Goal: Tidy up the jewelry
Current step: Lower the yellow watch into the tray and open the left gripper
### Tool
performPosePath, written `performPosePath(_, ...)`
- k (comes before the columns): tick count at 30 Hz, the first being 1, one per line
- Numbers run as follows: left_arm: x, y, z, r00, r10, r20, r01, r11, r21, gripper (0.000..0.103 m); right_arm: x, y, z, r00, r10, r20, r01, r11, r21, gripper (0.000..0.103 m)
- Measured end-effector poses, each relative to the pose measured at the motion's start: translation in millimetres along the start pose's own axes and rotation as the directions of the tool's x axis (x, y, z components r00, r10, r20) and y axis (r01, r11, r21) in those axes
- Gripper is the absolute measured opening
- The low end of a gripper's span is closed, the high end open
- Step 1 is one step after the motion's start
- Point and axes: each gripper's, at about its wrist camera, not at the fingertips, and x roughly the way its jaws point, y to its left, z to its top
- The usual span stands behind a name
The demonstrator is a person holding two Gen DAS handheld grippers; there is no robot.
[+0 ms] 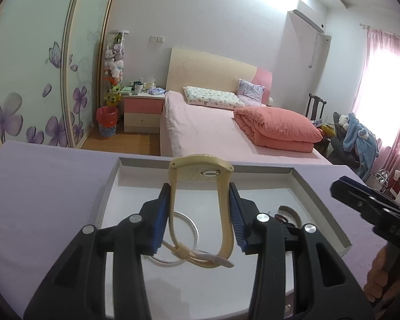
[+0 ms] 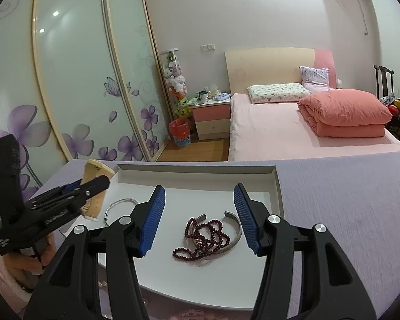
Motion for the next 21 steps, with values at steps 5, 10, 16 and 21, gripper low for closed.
performPosePath(5,18,4,-3,0.998,0.021,-0.052,-0.021,1.000,-0.014,0.043,1,-1,0,1.000,0.001,-0.002,-0.001,1.000,-0.001,0.055)
performPosePath(10,20,8,-4,0.999,0.030,-0.045,-0.031,0.999,-0.022,0.050,3,-1,-3,1.000,0.002,-0.010,-0.003,1.000,-0.007,0.055)
performPosePath(16,10,15,-1,0.999,0.050,-0.015,-0.051,0.998,-0.045,0.054,4,-1,-3,1.000,0.003,-0.012,-0.003,1.000,-0.007,0.055)
performPosePath(21,8,17,0,0.998,0.055,-0.010,-0.055,0.997,-0.047,0.055,4,-1,-3,1.000,0.004,-0.012,-0.004,1.000,-0.008,0.055)
